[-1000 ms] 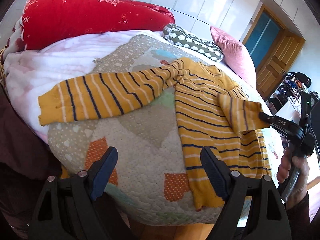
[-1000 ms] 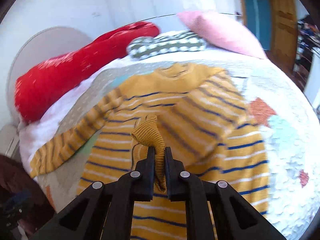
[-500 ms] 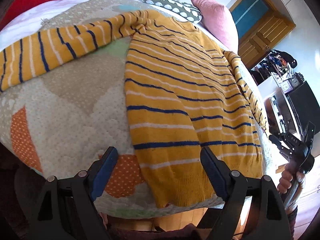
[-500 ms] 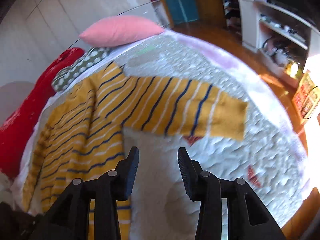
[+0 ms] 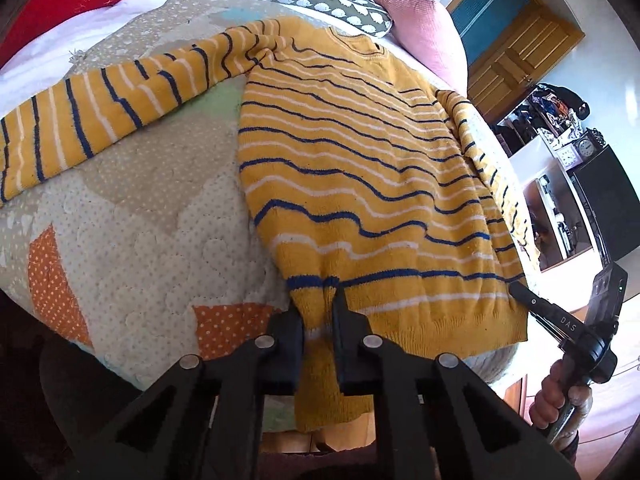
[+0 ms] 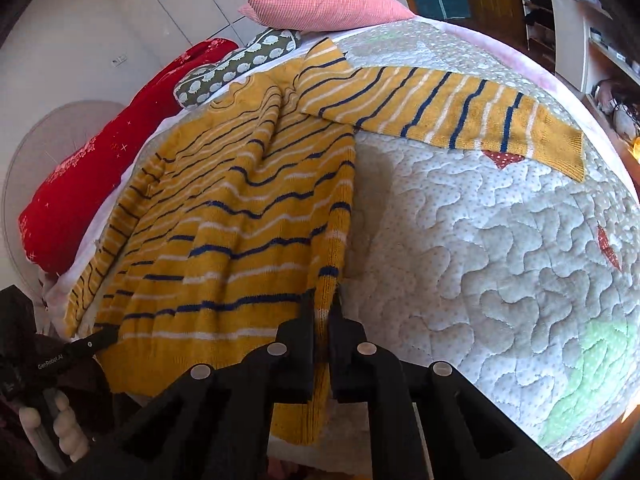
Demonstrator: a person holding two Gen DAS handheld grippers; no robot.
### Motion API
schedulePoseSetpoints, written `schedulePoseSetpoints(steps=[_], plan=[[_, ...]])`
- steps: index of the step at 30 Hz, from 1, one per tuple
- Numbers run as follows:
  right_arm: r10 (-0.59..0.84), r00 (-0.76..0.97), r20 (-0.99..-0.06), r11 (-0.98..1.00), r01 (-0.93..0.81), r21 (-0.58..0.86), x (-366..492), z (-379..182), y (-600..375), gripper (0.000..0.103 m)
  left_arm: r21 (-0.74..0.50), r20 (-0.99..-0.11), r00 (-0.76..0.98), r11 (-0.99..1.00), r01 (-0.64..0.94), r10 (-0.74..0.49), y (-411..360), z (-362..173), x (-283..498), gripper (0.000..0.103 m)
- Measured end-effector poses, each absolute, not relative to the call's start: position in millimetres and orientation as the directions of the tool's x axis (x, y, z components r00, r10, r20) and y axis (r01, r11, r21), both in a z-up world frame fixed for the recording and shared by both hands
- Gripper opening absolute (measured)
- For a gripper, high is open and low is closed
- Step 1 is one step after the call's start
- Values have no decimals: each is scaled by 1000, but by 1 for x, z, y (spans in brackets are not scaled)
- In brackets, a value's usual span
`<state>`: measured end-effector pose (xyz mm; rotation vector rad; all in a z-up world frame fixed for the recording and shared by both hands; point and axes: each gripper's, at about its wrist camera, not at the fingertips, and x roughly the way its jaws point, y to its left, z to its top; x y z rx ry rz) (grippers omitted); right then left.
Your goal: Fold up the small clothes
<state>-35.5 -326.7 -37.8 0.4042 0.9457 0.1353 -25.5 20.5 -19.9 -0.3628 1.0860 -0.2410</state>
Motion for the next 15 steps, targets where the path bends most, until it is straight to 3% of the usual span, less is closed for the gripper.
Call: schedulePoseSetpoints(steps=[10,15], plan=[[341,538,-771,886,89,454,-99,-44,-352,5,-327,-852,427,945,17,-302,27,-23,-67,12],[366,549,-751,859,110,500,-106,-54,-363,7,-359,-855,406,933,-13,-324,39,-32,-68,12]])
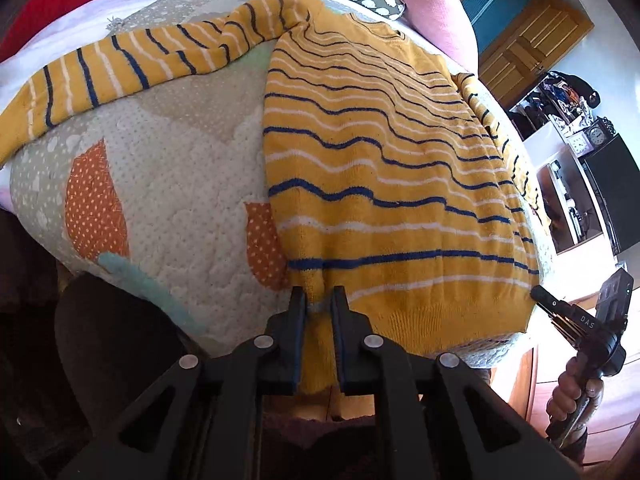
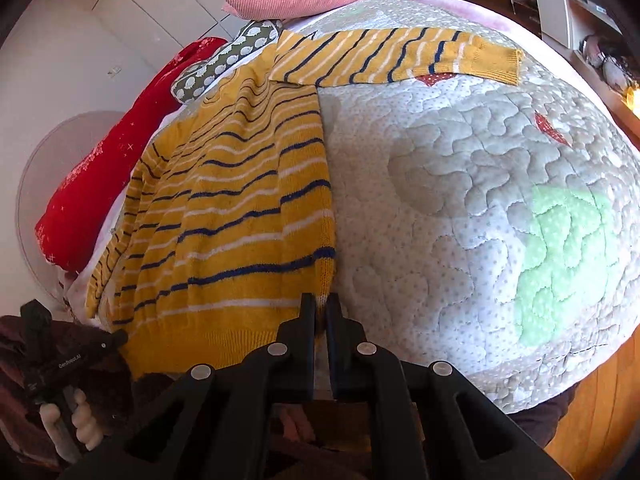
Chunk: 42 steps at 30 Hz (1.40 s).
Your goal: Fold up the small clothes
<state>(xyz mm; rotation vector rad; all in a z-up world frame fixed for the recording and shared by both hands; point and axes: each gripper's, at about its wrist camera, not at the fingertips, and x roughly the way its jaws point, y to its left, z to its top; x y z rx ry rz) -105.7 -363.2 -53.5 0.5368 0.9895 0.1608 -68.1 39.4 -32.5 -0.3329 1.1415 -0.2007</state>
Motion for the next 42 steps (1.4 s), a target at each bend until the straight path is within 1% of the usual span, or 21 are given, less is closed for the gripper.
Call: schedulePoseSetpoints(steps=[2,4,5,6,7,8,10,12,15,17,19,21,23,25,31,34,37,39,42], plan=[[353,575,-738,848,136,511,-103,-47,-376,7,-340,-842,446,940,-2,-304,45,-21,-71,12],[295,609,-737,855,175,487,-97,-39,-390,9,-325,-827,484,946,4,-286,51,-9,-74,13],[266,621,-737,857,198,476,-93,-37,-399,14,-318,-819,501,948,6,-278,53,-3,-75,16],[241,632,-736,852,225,472,-87,-37,-408,23,-312,-813,515,950,6,-270,54,3,-74,19],[221,641,-735,840,258,478,-82,-38,-419,28,-306,-810,525,952,5,-263,55,7,-73,25],[210,649,-731,820,291,493,-75,-40,-430,35,-297,-805,537,955,8,-255,54,12,-72,28],[211,670,-712,767,339,545,-61,-45,-452,36,-289,-798,549,957,16,-250,51,19,-67,30],[206,688,-695,715,379,587,-46,-50,-472,40,-290,-792,553,957,30,-257,44,24,-59,30],[220,721,-657,632,408,659,-19,-58,-493,43,-299,-784,553,952,60,-281,28,30,-49,33],[213,737,-642,593,424,684,-2,-61,-502,43,-294,-779,557,953,77,-286,15,35,-42,41],[187,745,-641,591,436,679,12,-60,-507,42,-275,-781,559,957,90,-277,3,38,-33,41],[155,729,-667,613,458,644,22,-56,-511,5,-251,-787,558,963,99,-262,-6,41,-26,41],[137,733,-666,602,473,644,23,-50,-523,5,-232,-791,559,967,105,-250,-13,42,-18,41],[66,744,-665,610,498,617,16,-36,-540,5,-221,-796,557,970,98,-237,-15,41,-11,41],[-154,752,-641,644,568,513,-1,27,-589,5,-258,-802,541,964,65,-251,-11,27,9,41],[-207,758,-619,694,559,453,8,60,-584,5,-275,-801,542,960,42,-254,-6,22,15,41],[-160,789,-593,756,484,441,30,84,-550,5,-297,-799,542,955,21,-260,3,16,17,42],[-92,807,-583,807,403,431,55,96,-511,5,-305,-796,548,952,4,-257,12,14,16,43],[23,802,-597,884,262,386,99,100,-428,5,-324,-789,559,946,-27,-255,30,11,13,44]])
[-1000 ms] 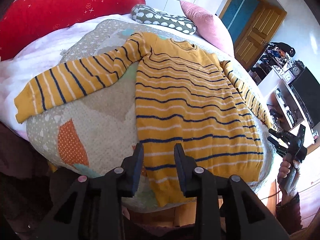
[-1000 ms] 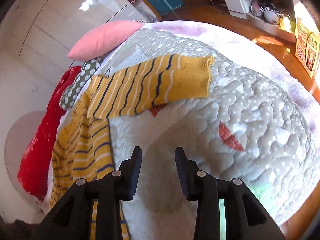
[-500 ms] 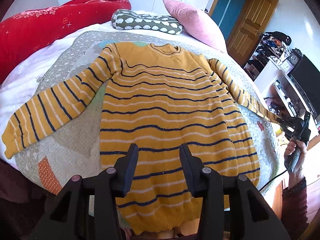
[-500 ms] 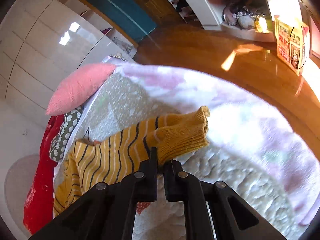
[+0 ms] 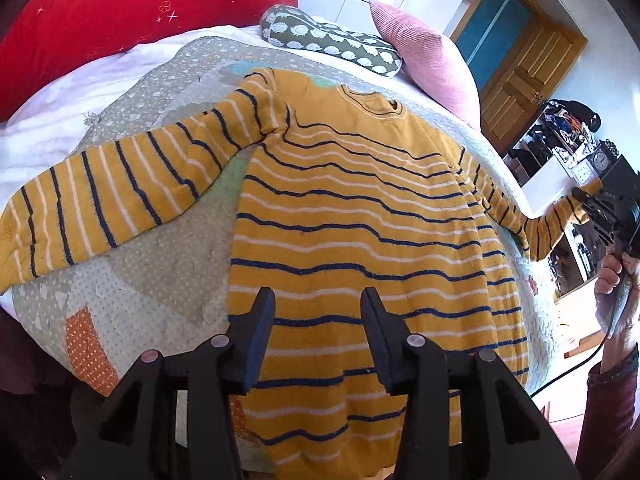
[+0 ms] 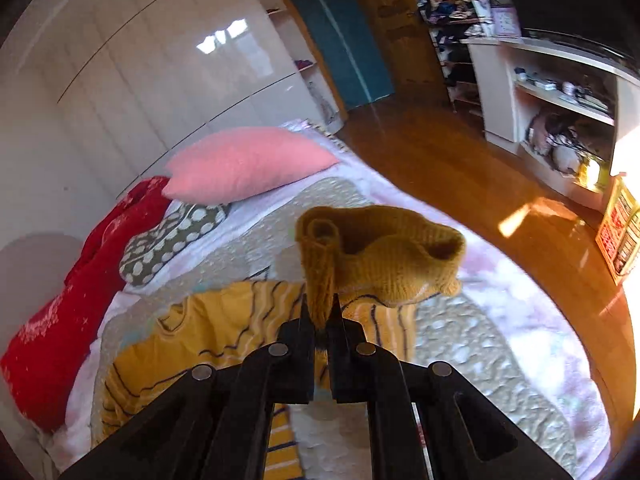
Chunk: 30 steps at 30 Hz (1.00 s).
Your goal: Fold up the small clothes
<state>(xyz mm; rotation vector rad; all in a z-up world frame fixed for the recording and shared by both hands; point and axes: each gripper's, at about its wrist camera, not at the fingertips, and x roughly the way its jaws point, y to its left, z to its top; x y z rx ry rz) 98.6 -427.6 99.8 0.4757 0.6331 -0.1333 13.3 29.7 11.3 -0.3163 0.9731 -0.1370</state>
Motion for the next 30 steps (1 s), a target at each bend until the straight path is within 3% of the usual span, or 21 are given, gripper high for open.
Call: schedulePoseSetpoints(steps=[5,11,13,15,17,18,23,30], plan=[[226,714,-663,945,4,326,161,75,-266,5,-351,-782,575,932,-85,-242,66,7,9,46],[373,533,-759,928,-206,311,209,12,-106,5,-359,-774,598,923,-142,-209,104,7,8,48],[408,476,-779,910,-274,310,214,-9,-74,9,-374,-771,601,914,-158,-211,115,6,10,50],[426,423,-800,895,-322,307,213,-20,-57,22,-381,-768,603,910,-163,-214,121,5,14,52],[511,393,-765,850,-362,382,206,-18,-60,39,-388,-767,602,907,-162,-221,123,4,21,53],[537,393,-746,836,-364,410,201,-11,-67,43,-393,-768,598,906,-159,-229,123,4,26,53],[536,493,-685,844,-314,435,185,29,-136,43,-394,-757,595,915,-84,-271,94,12,64,53],[314,568,-760,943,-94,319,188,13,-251,43,-356,-744,574,930,93,-343,17,23,156,53]])
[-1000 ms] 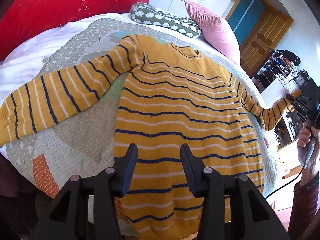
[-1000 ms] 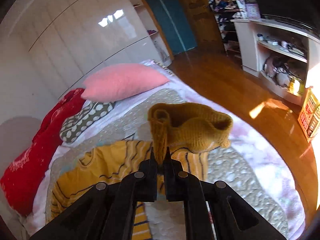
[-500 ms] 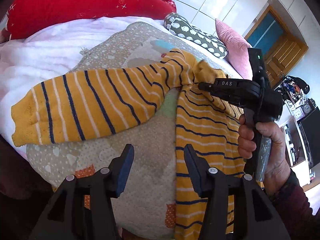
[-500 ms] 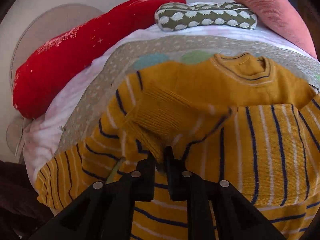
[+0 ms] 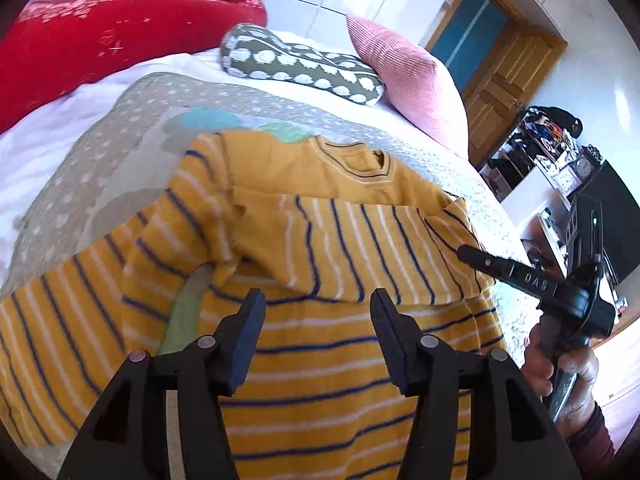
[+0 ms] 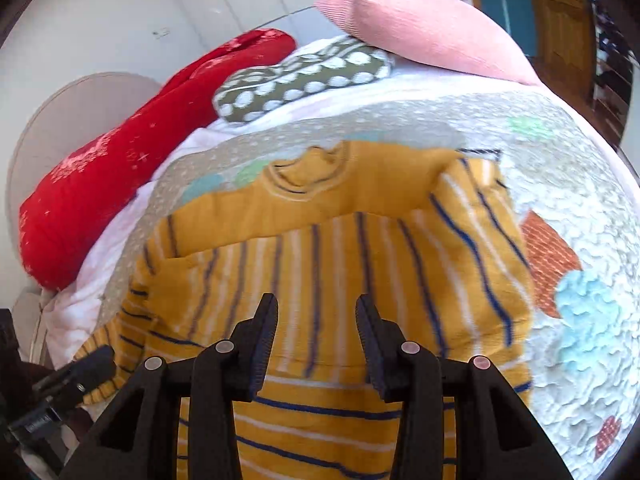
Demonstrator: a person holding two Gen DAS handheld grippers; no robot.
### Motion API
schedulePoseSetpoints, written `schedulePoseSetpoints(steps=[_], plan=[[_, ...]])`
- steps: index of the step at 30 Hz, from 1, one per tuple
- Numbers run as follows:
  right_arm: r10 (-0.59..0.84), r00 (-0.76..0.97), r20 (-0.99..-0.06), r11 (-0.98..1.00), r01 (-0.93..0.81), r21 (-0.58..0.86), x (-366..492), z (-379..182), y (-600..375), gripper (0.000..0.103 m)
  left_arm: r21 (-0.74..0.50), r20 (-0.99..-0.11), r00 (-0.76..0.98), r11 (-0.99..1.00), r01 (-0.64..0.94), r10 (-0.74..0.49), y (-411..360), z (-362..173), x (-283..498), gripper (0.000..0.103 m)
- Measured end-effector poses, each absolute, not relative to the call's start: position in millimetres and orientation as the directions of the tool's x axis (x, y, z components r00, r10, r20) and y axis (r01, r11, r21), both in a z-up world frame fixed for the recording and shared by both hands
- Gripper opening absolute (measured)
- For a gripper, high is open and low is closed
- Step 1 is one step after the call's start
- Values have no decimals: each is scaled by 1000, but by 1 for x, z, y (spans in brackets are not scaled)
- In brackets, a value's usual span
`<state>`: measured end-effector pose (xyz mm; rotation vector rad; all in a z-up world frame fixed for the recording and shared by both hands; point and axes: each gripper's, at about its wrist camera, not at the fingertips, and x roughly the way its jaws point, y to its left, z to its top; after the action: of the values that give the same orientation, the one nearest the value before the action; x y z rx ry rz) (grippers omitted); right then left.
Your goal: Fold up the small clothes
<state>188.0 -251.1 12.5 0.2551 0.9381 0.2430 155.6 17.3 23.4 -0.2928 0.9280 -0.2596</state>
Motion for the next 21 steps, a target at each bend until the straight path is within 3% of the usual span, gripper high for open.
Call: schedulePoseSetpoints(steps=[4,6,8,11,15,21], plan=[[173,557,-813,970,46,238,203,-14,-304,43,-273,-831,505,962,-4,-234,3,-12,218,53],[151,548,-822,967,93,239,205,-23,-324,43,-297,-861,451,952,-73,-234,14,-36,238,51],[134,557,-820,963,122,241,206,-25,-339,42,-356,-844,466,927,-116,-265,29,-44,242,43],[-2,556,-831,965,218,144,208,-27,-355,44,-406,-824,476,906,-122,-306,39,-46,242,43],[52,563,-825,924,287,255,206,-35,-392,44,-376,-827,481,922,-89,-291,35,-43,238,43],[-39,609,-792,947,275,165,169,9,-380,46,-361,-794,535,932,-34,-288,41,-2,201,43]])
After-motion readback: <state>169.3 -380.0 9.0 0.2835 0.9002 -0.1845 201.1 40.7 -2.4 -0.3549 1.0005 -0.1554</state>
